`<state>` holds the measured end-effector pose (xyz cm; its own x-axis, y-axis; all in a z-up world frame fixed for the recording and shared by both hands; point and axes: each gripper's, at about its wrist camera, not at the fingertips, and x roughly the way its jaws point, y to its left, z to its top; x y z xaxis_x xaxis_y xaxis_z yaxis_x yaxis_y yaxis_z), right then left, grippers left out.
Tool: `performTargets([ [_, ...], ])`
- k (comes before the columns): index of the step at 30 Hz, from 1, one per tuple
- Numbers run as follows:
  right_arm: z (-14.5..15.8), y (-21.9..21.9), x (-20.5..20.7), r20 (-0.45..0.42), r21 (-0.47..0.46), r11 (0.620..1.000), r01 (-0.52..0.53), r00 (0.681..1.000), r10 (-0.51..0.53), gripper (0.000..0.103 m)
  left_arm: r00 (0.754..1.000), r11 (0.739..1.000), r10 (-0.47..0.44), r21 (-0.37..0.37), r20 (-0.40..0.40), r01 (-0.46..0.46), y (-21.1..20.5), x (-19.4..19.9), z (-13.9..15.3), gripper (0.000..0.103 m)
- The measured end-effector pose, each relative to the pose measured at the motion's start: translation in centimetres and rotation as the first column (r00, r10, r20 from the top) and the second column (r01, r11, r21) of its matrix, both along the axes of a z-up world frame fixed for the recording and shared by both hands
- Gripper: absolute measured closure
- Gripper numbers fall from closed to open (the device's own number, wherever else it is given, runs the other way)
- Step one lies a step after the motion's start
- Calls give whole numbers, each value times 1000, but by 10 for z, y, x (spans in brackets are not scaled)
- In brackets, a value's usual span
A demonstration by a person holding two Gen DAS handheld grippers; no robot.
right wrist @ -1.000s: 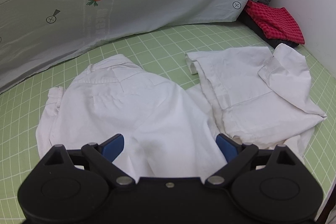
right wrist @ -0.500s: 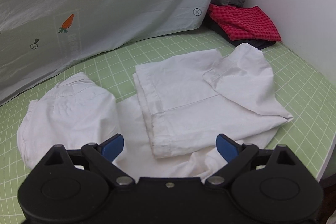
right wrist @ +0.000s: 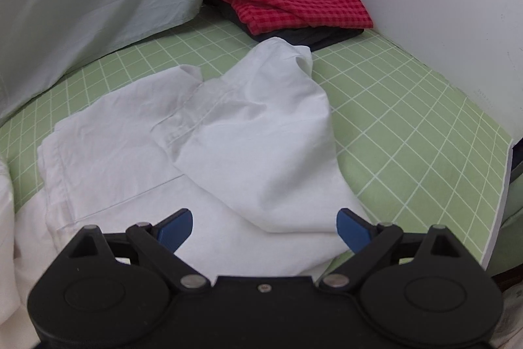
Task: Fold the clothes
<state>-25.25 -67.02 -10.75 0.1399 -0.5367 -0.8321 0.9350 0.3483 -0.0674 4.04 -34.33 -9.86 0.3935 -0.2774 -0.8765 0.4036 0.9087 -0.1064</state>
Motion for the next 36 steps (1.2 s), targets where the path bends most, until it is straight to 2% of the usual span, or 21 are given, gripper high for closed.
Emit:
performTargets([
  [3,-22,-26,9,-75,20,999,-37,996,39,7,999,998,19,56,-28,-18,-15,10,-21,9],
  [6,-36,-38,22,-126,24,994,-109,986,111,4,997,999,15,46,-82,-11,-22,17,-36,9],
  [7,-39,-40,26,-131,21,992,-122,984,124,2,995,999,12,37,-98,-8,-24,18,-41,12],
  [9,-39,-43,29,-117,20,993,-118,986,119,2,992,1000,18,10,-124,-17,-24,20,-47,29],
  [10,-39,-44,30,-104,25,994,-111,988,113,3,991,1000,24,-7,-135,-26,-22,21,-48,33],
  [12,-36,-44,28,-62,29,996,-88,994,89,16,987,998,40,-44,-154,-47,-16,21,-48,50],
  [13,-33,-41,26,-47,17,997,-76,996,77,21,985,996,47,-62,-163,-58,-13,21,-48,54],
  [14,-31,-38,24,-31,6,998,-64,997,64,33,983,994,55,-80,-173,-69,-10,22,-47,62],
  [15,-28,-36,21,-22,-8,998,-58,998,57,52,982,992,65,-94,-178,-83,-7,21,-47,67],
  [16,-24,-34,19,-24,-27,998,-60,998,59,59,981,990,79,-105,-179,-98,-2,21,-46,68],
  [17,-20,-32,16,-23,-45,997,-61,998,60,75,979,987,97,-111,-180,-119,4,21,-44,70],
  [18,-13,-31,10,-11,-61,997,-55,998,54,87,976,983,121,-113,-181,-143,12,22,-43,71],
  [21,6,-30,-13,48,-95,995,-16,999,21,94,965,970,188,-119,-184,-212,37,25,-41,73],
  [26,32,-26,-49,116,-128,991,38,993,-23,96,928,930,322,-123,-187,-347,109,21,-39,73],
  [31,20,-6,-66,158,-24,999,34,987,-30,94,869,872,457,-97,-189,-480,187,12,-38,72],
  [34,11,11,-54,87,3,1000,3,996,-3,78,843,847,505,-80,-183,-525,207,3,-29,64],
  [36,14,20,-43,52,-18,1000,-20,998,21,70,843,843,514,-84,-160,-531,209,-3,-17,62],
])
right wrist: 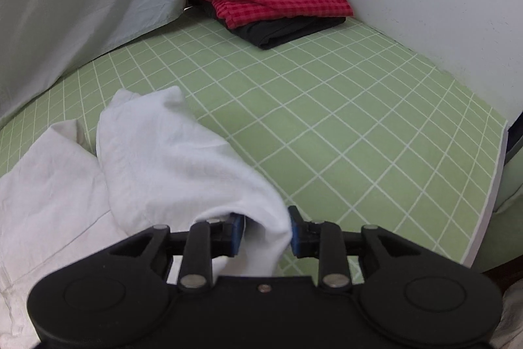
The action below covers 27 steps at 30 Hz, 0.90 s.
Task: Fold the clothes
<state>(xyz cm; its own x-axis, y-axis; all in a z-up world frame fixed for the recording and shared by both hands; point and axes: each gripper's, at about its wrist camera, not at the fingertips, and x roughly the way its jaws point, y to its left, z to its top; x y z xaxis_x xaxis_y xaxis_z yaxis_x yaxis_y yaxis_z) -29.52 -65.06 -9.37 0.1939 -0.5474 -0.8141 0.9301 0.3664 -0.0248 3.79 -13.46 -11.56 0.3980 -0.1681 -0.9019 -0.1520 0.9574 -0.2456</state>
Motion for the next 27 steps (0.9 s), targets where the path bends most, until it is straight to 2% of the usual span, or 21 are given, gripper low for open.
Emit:
performTargets([
  [1,4,3,5,-8,-15,1000,-10,1000,10,69,1000,1000,-1,5,18,1,-2,-2,8,61],
  [2,8,6,11,-15,-35,999,-22,1000,22,66,999,1000,-2,11,36,2,-4,-3,15,55],
  [3,14,9,18,-17,-65,997,-32,999,30,61,998,1000,-7,11,58,7,-9,-4,23,47],
  [4,20,11,24,-13,-99,995,-33,999,32,56,996,1000,-16,7,83,16,-15,-3,31,45],
  [6,32,14,36,0,-164,986,-41,999,41,33,991,998,-54,-7,126,55,-31,1,45,34],
  [9,43,18,56,-1,-237,968,-82,996,84,30,981,994,-110,2,162,111,-61,8,56,21],
  [11,46,16,68,5,-261,962,-86,996,90,22,975,989,-145,13,171,145,-80,13,59,19],
  [13,47,10,76,22,-287,957,-51,998,60,21,975,986,-168,26,145,166,-98,18,51,19],
  [17,53,-13,80,-13,-350,935,55,998,-63,19,979,981,-190,52,72,186,-120,22,32,19],
  [19,57,-21,81,-28,-381,922,65,996,-82,19,973,973,-225,68,50,221,-128,24,24,18],
  [21,60,-24,83,-14,-384,923,36,999,-45,18,964,962,-264,87,40,260,-138,26,18,15],
  [24,61,-16,94,51,-334,942,-37,997,57,16,954,952,-299,85,33,295,-153,28,15,14],
  [27,54,-2,122,103,-264,948,-180,972,213,13,941,940,-336,79,33,332,-172,30,14,10],
])
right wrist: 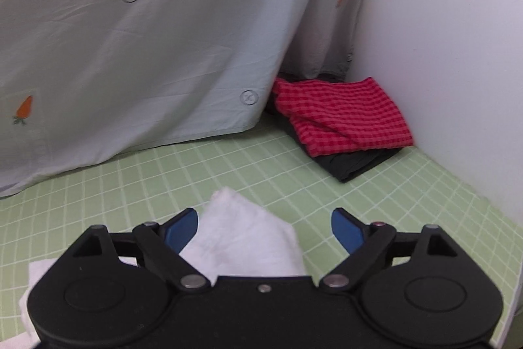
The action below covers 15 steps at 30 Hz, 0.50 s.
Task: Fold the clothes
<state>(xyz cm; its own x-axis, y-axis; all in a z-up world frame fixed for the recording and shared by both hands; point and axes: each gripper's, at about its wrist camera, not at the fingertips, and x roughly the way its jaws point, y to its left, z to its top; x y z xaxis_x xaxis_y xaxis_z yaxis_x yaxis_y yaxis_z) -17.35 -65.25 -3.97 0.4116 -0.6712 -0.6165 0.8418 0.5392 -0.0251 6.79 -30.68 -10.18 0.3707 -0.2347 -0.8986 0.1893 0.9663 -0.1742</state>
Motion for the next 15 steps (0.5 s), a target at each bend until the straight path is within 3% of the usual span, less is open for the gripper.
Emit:
performTargets([
  [5,-26,10,58,-1,151,962,-227,973,230,11,999,990,-49,128,-21,52,-27,5,-19,9],
  [10,-57,-4,87,-99,226,957,-179,974,206,11,998,981,-51,187,-46,58,-20,1,-35,12],
  [15,-72,-29,90,-62,346,921,-178,975,211,7,999,986,0,165,-51,8,-9,4,-40,45],
])
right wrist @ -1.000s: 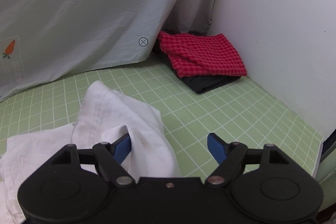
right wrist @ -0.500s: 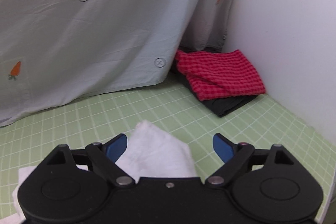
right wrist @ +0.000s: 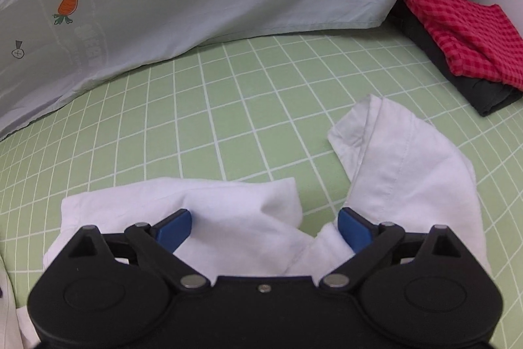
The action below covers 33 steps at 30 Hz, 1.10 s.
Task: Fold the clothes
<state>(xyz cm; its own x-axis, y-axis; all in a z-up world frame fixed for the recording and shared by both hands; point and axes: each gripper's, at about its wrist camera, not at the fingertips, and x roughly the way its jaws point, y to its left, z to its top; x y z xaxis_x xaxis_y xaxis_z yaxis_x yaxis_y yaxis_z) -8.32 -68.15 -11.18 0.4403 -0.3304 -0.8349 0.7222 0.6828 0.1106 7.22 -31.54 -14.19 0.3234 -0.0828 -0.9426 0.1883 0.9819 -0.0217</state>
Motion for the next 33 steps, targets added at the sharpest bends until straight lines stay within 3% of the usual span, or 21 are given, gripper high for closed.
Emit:
performTargets([
  [1,-1,-4,1,18,25,1000,-14,1000,13,12,1000,1000,13,-11,-3,-13,2,2,-1,52],
  [3,0,-11,6,55,55,998,-27,998,24,58,999,999,36,-40,10,-35,6,6,1,71],
  [6,3,-22,17,87,48,998,-40,996,36,87,996,990,74,-120,43,-68,10,22,10,85],
  [8,7,-32,21,132,53,998,-18,991,11,90,993,983,93,-162,74,-80,9,36,19,88],
  [11,26,-49,36,177,-18,1000,-7,984,10,92,984,973,107,-220,145,-74,1,61,42,90],
  [15,77,-67,39,302,-128,991,36,953,5,92,955,946,142,-320,260,-54,-1,80,93,91],
  [20,144,-58,-3,438,-257,960,115,899,10,94,913,908,190,-419,361,-23,34,55,158,91],
  [23,160,-39,-49,460,-289,945,155,888,-5,95,917,908,202,-418,344,-44,70,18,163,91],
  [26,143,-14,-97,394,-289,943,168,918,-44,96,943,931,206,-349,262,-106,108,-23,134,91],
  [29,99,4,-142,276,-197,965,172,954,-114,96,967,945,238,-252,94,-208,142,-52,86,86],
  [31,68,15,-165,181,-123,976,180,971,-156,96,961,939,274,-222,24,-262,156,-66,68,84],
  [33,48,25,-181,121,-71,980,188,976,-179,94,957,939,288,-203,25,-277,163,-74,66,76],
])
